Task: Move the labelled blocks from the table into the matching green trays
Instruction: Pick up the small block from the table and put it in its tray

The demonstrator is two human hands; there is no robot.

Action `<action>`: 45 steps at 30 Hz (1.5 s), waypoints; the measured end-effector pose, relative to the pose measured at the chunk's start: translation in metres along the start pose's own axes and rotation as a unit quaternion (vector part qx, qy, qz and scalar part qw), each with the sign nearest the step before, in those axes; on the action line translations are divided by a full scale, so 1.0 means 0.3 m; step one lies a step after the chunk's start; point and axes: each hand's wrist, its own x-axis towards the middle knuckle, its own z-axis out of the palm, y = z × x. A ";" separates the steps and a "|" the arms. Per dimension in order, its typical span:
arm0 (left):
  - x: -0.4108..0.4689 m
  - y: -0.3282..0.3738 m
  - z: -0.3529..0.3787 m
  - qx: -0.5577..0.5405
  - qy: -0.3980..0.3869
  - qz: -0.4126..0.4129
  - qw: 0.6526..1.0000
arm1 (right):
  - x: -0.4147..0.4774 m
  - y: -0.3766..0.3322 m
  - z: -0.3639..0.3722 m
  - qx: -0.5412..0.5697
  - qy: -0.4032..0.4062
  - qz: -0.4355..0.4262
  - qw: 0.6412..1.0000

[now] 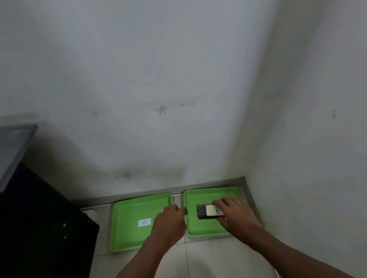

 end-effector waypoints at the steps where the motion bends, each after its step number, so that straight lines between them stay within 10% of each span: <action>1: 0.055 -0.032 0.075 0.008 0.004 0.003 1.000 | 0.041 0.016 0.089 -0.002 0.002 -0.001 1.000; 14: 0.523 -0.340 0.897 0.031 0.012 0.021 0.999 | 0.356 0.191 1.080 0.016 0.023 0.018 0.999; 45: 1.195 -0.496 1.410 -0.002 -0.119 -0.063 0.991 | 1.113 0.582 1.630 0.054 -0.048 0.072 0.995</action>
